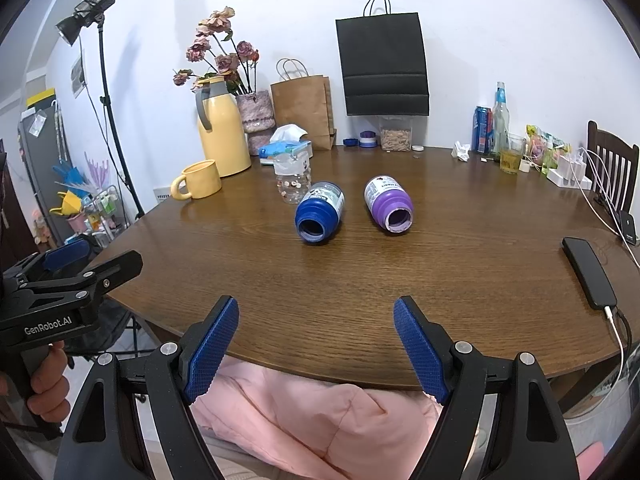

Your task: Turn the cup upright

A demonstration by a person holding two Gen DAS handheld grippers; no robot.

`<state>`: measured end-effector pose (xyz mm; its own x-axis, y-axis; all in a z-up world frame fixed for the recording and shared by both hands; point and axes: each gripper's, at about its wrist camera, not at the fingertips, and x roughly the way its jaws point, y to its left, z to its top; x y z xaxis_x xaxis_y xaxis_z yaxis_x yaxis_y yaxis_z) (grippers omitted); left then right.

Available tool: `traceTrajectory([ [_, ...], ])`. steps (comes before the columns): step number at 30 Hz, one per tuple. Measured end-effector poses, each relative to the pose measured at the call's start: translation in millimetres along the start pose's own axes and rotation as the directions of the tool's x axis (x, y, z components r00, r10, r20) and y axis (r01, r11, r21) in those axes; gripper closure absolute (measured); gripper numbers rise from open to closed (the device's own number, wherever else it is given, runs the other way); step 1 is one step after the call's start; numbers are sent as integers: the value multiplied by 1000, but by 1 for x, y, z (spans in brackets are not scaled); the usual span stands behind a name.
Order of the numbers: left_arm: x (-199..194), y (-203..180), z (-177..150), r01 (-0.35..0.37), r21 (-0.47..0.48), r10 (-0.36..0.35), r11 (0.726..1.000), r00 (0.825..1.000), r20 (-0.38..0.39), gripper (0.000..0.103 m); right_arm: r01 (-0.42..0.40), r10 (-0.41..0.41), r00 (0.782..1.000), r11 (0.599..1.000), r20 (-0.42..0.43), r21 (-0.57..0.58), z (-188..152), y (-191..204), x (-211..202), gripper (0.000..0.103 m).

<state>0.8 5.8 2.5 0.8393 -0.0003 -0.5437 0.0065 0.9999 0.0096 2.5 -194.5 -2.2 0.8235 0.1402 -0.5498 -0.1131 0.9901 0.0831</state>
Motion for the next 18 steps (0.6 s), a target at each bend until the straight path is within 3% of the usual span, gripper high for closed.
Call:
traceTrajectory([
  [18, 3, 2, -6, 1, -4, -1, 1000, 1000, -11, 0, 4, -4, 1000, 1000, -1, -2, -1, 0, 1, 19],
])
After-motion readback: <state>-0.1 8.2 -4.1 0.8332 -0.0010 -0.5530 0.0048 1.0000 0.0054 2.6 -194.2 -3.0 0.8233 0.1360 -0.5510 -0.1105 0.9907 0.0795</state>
